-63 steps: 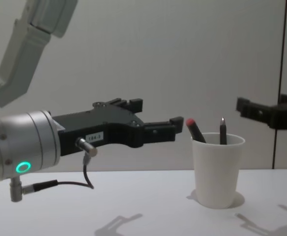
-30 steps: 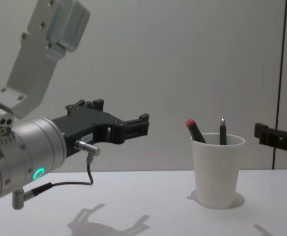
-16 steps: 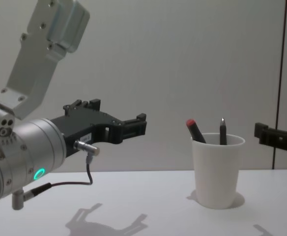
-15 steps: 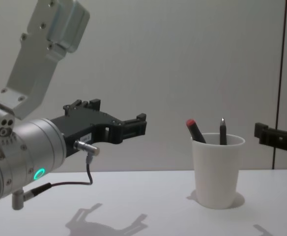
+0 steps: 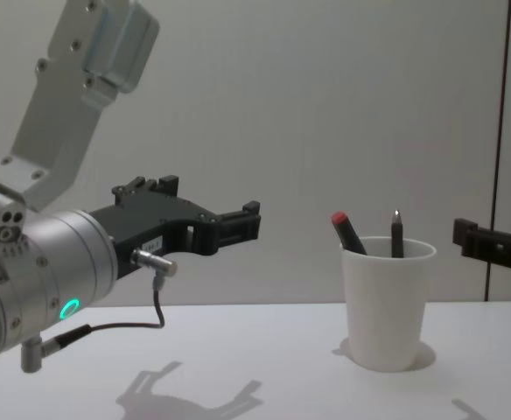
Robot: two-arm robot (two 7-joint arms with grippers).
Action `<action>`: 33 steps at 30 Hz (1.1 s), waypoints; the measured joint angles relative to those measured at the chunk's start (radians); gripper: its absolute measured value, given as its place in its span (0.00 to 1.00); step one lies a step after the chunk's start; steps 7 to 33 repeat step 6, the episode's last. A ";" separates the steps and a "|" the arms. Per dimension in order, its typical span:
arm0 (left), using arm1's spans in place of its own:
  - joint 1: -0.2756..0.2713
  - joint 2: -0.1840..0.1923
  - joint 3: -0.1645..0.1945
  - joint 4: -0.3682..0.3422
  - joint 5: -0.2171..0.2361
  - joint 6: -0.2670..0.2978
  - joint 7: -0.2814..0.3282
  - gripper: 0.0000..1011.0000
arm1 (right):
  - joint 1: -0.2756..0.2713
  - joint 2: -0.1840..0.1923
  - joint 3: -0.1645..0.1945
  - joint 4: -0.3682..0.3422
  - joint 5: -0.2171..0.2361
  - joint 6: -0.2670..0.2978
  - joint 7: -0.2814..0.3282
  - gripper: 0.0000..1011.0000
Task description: Place the pen into the pen holder.
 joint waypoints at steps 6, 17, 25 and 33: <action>0.000 0.000 0.000 0.000 0.000 0.000 0.000 0.99 | 0.000 0.000 0.000 0.000 0.000 0.000 0.000 0.99; 0.000 0.000 0.000 0.000 0.000 0.000 0.000 0.99 | 0.000 0.000 0.000 0.000 0.000 0.000 0.000 0.99; 0.000 0.000 0.000 0.000 0.000 0.000 0.000 0.99 | 0.000 0.000 0.000 0.000 0.000 0.000 0.000 0.99; 0.000 0.000 0.000 0.000 0.000 0.000 0.000 0.99 | 0.000 0.000 0.000 0.000 0.000 0.000 0.000 0.99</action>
